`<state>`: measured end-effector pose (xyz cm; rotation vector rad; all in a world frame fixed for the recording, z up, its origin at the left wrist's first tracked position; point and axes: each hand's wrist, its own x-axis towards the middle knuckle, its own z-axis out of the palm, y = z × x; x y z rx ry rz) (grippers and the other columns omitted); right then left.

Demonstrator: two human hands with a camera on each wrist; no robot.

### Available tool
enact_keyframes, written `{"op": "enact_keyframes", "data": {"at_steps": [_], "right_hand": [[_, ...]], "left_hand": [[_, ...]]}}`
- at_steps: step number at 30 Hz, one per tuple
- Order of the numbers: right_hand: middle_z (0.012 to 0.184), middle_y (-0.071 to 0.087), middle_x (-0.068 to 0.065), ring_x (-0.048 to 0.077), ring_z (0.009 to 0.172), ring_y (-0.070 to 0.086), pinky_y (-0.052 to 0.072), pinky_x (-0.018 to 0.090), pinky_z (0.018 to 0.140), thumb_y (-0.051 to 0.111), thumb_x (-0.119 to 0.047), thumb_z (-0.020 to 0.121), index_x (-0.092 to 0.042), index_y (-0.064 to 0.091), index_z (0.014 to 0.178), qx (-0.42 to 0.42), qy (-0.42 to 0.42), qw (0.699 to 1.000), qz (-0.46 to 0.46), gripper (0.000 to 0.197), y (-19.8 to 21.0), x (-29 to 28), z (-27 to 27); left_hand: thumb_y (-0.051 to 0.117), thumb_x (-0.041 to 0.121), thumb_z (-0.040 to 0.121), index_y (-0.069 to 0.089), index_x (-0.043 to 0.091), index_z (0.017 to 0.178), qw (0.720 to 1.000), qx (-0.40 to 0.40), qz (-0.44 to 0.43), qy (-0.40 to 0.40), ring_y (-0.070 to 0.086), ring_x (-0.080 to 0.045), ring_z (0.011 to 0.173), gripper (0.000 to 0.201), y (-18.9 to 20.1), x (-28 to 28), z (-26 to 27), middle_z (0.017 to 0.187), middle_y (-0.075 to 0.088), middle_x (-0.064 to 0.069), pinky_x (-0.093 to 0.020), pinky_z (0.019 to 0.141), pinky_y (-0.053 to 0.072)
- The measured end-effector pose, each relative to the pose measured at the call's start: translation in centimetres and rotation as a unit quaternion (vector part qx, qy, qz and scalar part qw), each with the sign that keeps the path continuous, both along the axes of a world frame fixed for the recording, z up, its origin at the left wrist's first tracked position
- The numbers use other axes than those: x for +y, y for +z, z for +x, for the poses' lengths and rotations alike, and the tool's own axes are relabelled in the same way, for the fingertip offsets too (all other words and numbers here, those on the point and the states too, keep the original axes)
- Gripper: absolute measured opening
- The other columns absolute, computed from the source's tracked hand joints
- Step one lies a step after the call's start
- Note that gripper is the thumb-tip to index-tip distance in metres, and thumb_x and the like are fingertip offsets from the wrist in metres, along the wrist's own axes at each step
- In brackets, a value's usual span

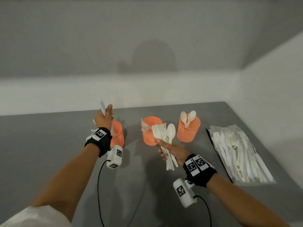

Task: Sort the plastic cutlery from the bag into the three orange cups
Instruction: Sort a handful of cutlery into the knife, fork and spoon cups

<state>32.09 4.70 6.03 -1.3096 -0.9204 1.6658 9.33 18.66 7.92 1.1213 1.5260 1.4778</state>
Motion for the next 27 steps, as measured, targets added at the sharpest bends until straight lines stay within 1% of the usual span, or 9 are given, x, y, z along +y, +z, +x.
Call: {"op": "enact_keyframes", "data": {"at_steps": [4,7,10,12,15,18,20,24,27], "right_hand": [[0.054,0.057,-0.004,0.006,0.043,0.052,0.044,0.018,0.043,0.057,-0.03,0.091,-0.015,0.055,0.087,-0.001,-0.004,1.0,-0.003,0.015,-0.2,-0.2,0.6],[0.056,0.057,-0.002,0.007,0.044,0.051,0.043,0.018,0.042,0.058,-0.03,0.09,-0.015,0.055,0.085,0.0,-0.012,1.0,-0.002,0.016,-0.1,-0.1,0.4],[0.058,0.056,-0.001,0.008,0.044,0.05,0.042,0.018,0.042,0.057,-0.03,0.09,-0.016,0.054,0.084,0.009,-0.016,1.0,0.006,0.016,0.0,0.1,0.5],[0.057,0.056,-0.002,0.007,0.044,0.049,0.041,0.018,0.042,0.057,-0.029,0.091,-0.016,0.054,0.084,0.016,-0.016,1.0,0.007,0.016,-0.1,0.2,0.3],[0.059,0.057,-0.002,0.008,0.045,0.049,0.042,0.018,0.043,0.057,-0.028,0.091,-0.014,0.053,0.086,0.026,-0.009,1.0,-0.001,0.014,-0.1,0.4,0.0],[0.062,0.06,0.0,0.009,0.048,0.051,0.046,0.02,0.046,0.056,-0.027,0.091,-0.013,0.055,0.092,0.043,-0.005,0.999,-0.001,0.014,-0.3,0.6,-0.2],[0.062,0.061,0.0,0.009,0.048,0.053,0.048,0.021,0.048,0.056,-0.027,0.092,-0.013,0.056,0.096,0.056,-0.005,0.998,0.003,0.015,-0.4,0.7,-0.3],[0.062,0.065,0.0,0.009,0.048,0.056,0.049,0.021,0.049,0.055,-0.029,0.092,-0.012,0.058,0.095,0.067,-0.005,0.998,0.007,0.017,-0.4,0.7,-0.2],[0.068,0.067,0.003,0.01,0.052,0.06,0.051,0.023,0.051,0.056,-0.031,0.091,-0.009,0.061,0.094,0.064,-0.001,0.998,0.01,0.023,-0.4,0.6,0.0]], "left_hand": [[0.055,0.023,0.092,0.054,0.006,0.09,0.995,0.097,-0.02,-0.033,0.051,-0.015,0.058,0.018,-1.0,-0.5,0.0,0.064,0.054,-0.005,-0.029,0.066,0.041],[0.061,0.019,0.088,0.059,0.002,0.097,0.987,0.16,-0.011,-0.026,0.057,-0.024,0.083,0.019,-0.7,-0.5,-0.3,0.088,0.061,-0.012,-0.035,0.082,0.045],[0.062,0.021,0.086,0.059,0.0,0.109,0.97,0.241,0.021,-0.001,0.053,-0.029,0.108,0.032,0.0,-0.5,-0.1,0.12,0.052,-0.02,-0.029,0.094,0.038],[0.059,0.018,0.087,0.06,0.001,0.111,0.962,0.263,0.077,0.014,0.05,-0.029,0.113,0.028,1.1,-1.3,0.5,0.123,0.048,-0.019,-0.023,0.095,0.034],[0.053,0.01,0.089,0.064,0.002,0.105,0.959,0.239,0.153,-0.004,0.055,-0.024,0.097,0.02,2.4,-3.0,2.4,0.112,0.055,-0.017,-0.024,0.089,0.043],[0.052,0.009,0.091,0.065,0.002,0.1,0.975,0.17,0.129,-0.069,0.055,-0.016,0.084,0.017,2.8,-5.6,5.0,0.097,0.062,-0.008,-0.003,0.068,0.041],[0.054,0.014,0.091,0.064,0.002,0.1,0.976,0.162,0.079,-0.125,0.056,-0.015,0.083,0.018,2.1,-7.0,6.6,0.092,0.063,-0.005,-0.007,0.067,0.041],[0.065,0.027,0.084,0.062,0.006,0.099,0.97,0.131,-0.029,-0.204,0.06,-0.021,0.078,0.025,-0.2,-8.9,9.0,0.088,0.065,-0.009,-0.03,0.071,0.05],[0.068,0.021,0.082,0.062,0.007,0.091,0.972,0.113,-0.054,-0.198,0.059,-0.016,0.064,0.018,-0.8,-9.6,10.0,0.079,0.064,-0.006,-0.017,0.053,0.049]]}}
